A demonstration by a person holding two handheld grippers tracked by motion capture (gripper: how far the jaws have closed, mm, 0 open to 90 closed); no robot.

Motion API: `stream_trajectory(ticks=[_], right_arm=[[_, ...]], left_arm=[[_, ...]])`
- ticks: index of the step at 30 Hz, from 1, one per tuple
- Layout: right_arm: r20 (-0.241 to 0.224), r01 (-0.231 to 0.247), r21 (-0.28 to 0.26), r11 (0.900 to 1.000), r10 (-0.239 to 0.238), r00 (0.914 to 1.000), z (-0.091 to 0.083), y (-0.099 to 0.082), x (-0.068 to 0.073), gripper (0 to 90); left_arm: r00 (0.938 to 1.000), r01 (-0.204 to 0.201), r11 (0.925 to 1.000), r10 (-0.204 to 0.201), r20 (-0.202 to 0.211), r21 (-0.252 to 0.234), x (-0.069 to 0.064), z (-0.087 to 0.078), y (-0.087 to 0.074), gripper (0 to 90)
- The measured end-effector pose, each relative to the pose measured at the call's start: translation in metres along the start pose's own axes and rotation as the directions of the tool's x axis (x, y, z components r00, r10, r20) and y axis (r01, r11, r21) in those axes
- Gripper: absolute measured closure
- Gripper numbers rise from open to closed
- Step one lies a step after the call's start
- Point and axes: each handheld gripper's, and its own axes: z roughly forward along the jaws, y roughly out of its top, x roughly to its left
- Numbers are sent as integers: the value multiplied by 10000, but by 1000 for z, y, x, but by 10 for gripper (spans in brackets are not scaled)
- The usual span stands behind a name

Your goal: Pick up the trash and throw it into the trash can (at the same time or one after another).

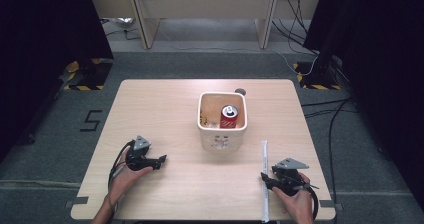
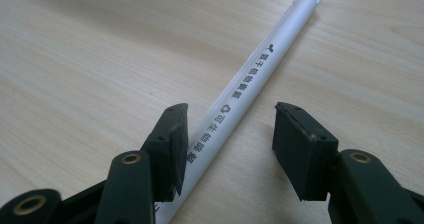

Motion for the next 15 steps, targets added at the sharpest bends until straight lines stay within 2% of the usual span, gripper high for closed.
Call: stream_trajectory(ticks=[8, 15], right_arm=[[131, -617, -137, 9980, 619, 9980, 1, 0, -13, 490], [20, -551, -64, 9985, 551, 9985, 2, 3, -12, 500]], left_arm=[[10000, -2, 10000, 2, -1, 1, 0, 0, 0, 148], [10000, 0, 10000, 0, -4, -1, 0, 0, 0, 148]])
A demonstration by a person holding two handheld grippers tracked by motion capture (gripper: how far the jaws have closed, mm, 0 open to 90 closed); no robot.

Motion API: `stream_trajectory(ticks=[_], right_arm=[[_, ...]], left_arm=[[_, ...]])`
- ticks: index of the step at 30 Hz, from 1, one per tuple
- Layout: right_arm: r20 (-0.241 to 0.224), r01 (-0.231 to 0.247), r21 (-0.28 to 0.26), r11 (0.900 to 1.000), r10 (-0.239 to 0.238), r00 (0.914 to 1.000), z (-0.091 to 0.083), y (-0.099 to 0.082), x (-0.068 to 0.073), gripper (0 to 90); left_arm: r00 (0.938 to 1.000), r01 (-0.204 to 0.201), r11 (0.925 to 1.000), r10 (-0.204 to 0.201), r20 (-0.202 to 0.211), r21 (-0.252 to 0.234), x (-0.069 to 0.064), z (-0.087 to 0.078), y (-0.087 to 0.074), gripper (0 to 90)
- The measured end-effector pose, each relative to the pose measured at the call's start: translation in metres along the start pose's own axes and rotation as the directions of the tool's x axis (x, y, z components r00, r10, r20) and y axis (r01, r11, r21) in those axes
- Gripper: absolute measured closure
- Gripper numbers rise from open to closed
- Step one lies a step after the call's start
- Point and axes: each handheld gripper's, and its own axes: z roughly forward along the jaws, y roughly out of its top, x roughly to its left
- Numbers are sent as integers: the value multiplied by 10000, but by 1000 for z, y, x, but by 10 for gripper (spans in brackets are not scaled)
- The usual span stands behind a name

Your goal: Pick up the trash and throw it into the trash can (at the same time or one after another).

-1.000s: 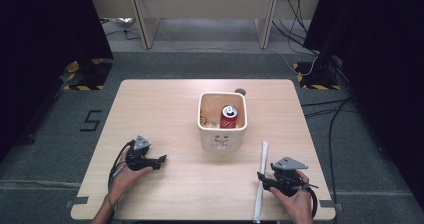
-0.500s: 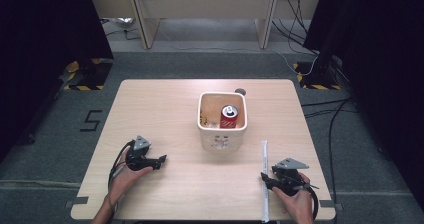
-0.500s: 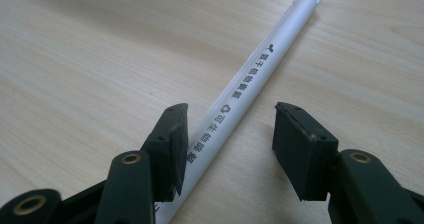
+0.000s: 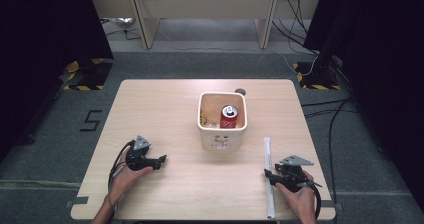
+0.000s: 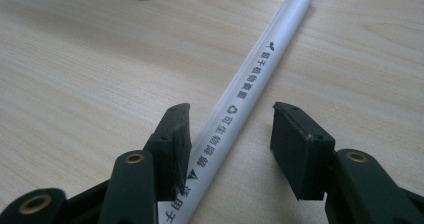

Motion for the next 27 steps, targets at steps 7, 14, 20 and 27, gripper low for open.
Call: stream_trajectory(ticks=[7, 14, 20, 27], right_arm=[[404, 329, 41, 9995, -330, 9986, 5, 5, 3, 635], [379, 332, -185, 9993, -324, 9988, 4, 2, -1, 781], [254, 175, -442, 9989, -164, 9995, 1, 2, -6, 791], [365, 114, -952, 9954, -79, 9993, -13, 8, -13, 796]], left_arm=[[10000, 2, 10000, -2, 2, 2, 0, 0, 0, 148], [10000, 1, 10000, -1, 1, 1, 0, 0, 0, 148], [10000, -1, 10000, 1, 3, 2, 0, 0, 0, 149], [10000, -2, 10000, 2, 2, 3, 0, 0, 0, 148]])
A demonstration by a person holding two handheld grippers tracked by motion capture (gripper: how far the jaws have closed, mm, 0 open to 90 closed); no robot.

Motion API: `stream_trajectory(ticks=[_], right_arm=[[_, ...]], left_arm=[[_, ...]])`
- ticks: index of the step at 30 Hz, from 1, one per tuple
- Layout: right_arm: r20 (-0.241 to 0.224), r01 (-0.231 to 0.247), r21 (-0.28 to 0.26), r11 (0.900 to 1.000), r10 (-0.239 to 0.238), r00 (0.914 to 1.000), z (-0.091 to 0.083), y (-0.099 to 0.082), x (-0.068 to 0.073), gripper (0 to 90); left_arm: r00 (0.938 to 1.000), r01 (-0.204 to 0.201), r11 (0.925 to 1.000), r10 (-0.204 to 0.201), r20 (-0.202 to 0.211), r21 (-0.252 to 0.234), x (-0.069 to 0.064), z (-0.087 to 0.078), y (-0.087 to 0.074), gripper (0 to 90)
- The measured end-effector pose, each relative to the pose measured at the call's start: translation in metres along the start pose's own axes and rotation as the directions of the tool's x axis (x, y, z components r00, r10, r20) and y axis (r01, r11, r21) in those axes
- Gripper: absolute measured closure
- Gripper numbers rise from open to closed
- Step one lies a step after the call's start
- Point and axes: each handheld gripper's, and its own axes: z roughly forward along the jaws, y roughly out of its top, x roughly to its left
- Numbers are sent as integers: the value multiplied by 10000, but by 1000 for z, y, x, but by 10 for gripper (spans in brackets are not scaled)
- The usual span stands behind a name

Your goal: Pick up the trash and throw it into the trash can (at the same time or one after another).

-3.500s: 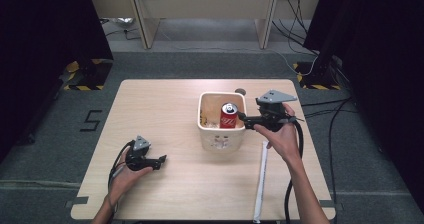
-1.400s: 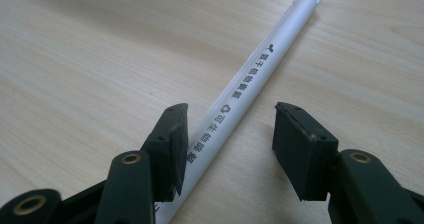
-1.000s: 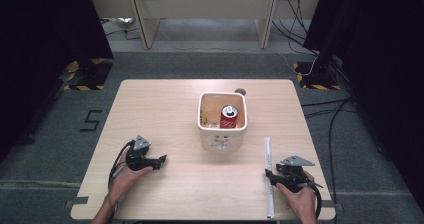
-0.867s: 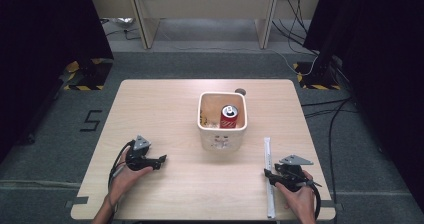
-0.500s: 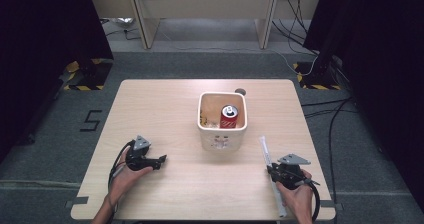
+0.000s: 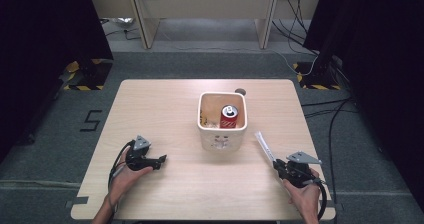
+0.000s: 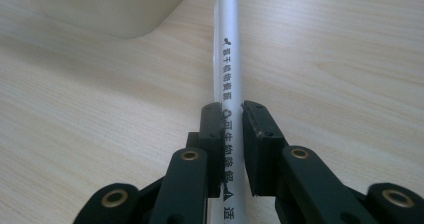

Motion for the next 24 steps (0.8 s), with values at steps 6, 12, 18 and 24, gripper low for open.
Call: stream_trajectory(ticks=[6, 12, 18, 24], right_arm=[[54, -34, -493, 9988, 36, 10000, -11, 9, -5, 797], [153, 117, -954, 9954, -103, 9998, -25, 21, -7, 797], [96, 196, -1421, 9897, -184, 9998, -42, 33, -7, 797], [-102, 309, -1731, 9844, -332, 9994, -50, 49, -5, 797]], left_arm=[[10000, 1, 10000, -1, 1, -1, 0, 0, 0, 148], [10000, 3, 10000, -3, -1, -2, 0, 0, 0, 149], [10000, 0, 10000, 0, 0, 0, 0, 0, 0, 148], [10000, 3, 10000, -3, 1, 0, 0, 0, 0, 148]])
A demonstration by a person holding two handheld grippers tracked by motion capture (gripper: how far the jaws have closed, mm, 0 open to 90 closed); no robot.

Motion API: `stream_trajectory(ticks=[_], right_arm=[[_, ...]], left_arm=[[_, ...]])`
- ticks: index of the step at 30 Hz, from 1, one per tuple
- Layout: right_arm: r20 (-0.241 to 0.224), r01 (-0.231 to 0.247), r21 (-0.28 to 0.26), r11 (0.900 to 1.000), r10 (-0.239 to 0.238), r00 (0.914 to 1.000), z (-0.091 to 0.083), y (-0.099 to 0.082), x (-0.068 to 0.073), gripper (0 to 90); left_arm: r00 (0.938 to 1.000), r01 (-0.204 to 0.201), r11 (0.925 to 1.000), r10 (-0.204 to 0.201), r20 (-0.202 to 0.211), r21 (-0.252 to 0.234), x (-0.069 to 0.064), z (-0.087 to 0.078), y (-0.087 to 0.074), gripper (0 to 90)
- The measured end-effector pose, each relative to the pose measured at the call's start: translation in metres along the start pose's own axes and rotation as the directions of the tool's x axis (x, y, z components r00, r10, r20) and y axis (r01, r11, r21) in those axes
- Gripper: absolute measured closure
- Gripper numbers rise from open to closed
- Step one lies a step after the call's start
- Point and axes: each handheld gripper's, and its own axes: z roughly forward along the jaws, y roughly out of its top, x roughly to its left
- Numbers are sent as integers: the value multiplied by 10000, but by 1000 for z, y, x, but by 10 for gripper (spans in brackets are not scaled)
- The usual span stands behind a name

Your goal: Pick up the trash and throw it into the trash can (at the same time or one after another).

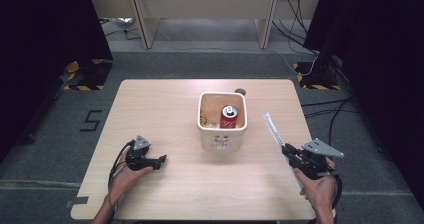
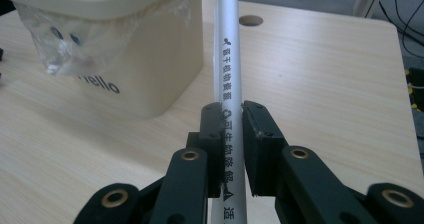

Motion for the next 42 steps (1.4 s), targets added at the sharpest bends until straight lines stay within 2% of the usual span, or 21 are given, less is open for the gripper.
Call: stream_trajectory(ticks=[3, 7, 9, 10, 12, 17, 18, 20, 21, 24, 28, 29, 30, 32, 33, 38, 42], right_arm=[[-148, -1, -218, 9998, -2, 9999, -3, 10, 0, 797], [-635, 41, -570, 9984, -78, 9979, -7, 26, 5, 797], [-831, 149, -723, 9973, -209, 9963, -8, 34, 8, 797], [-962, 283, -859, 9959, -366, 9947, -9, 44, 11, 797], [-1001, 308, -903, 9954, -398, 9942, -8, 47, 12, 797], [-1335, 651, -1064, 9922, -791, 9879, -2, 70, 22, 797], [-1471, 780, -1109, 9908, -940, 9846, 4, 79, 27, 796], [-1493, 838, -1120, 9902, -1001, 9837, 6, 83, 29, 796], [-1689, 900, -1141, 9894, -1086, 9796, 14, 92, 33, 796], [-1896, 924, -1143, 9891, -1130, 9753, 21, 101, 39, 796], [-2406, 1033, -1185, 9876, -1295, 9620, 35, 119, 53, 796], [-2689, 1078, -1240, 9864, -1379, 9532, 42, 128, 61, 795], [-2689, 1078, -1240, 9864, -1379, 9532, 42, 128, 61, 795], [-2956, 1161, -1262, 9852, -1491, 9436, 54, 141, 73, 796], [-2956, 1161, -1262, 9852, -1491, 9436, 54, 141, 73, 796], [-3249, 1249, -1251, 9843, -1596, 9322, 72, 159, 87, 795], [-3313, 1332, -1143, 9845, -1642, 9291, 87, 168, 95, 796]], left_arm=[[10000, -21, 10000, 21, -9, 4, 0, 0, 0, 148], [10000, -8, 10000, 8, -6, -7, 0, 0, 0, 148], [10000, -12, 10000, 12, -6, -7, 0, 0, 0, 148], [10000, -11, 10000, 11, -4, -9, 0, 0, 0, 148], [10000, -12, 10000, 12, -4, -9, 0, 0, 0, 149], [10000, -9, 10000, 9, -4, -13, 0, 0, 0, 149], [10000, -11, 10000, 11, -3, -11, 0, 0, 0, 148], [10000, -10, 10000, 10, -3, -11, 0, 0, 0, 148], [10000, -7, 10000, 7, -2, -14, 0, 0, 0, 149], [10000, -8, 10000, 8, 2, -13, 0, 0, 0, 149], [10000, -7, 10000, 7, 2, -10, 0, 0, 0, 149], [10000, -9, 10000, 9, 2, -9, 0, 0, 0, 149], [10000, -9, 10000, 9, 2, -9, 0, 0, 0, 149], [10000, -13, 10000, 13, 1, -4, 0, 0, 0, 149], [10000, -16, 10000, 16, 2, -5, 0, 0, 0, 149], [10000, -10, 10000, 10, 2, -6, 0, 0, 0, 149], [10000, -8, 10000, 8, 2, -4, 0, 0, 0, 149]])
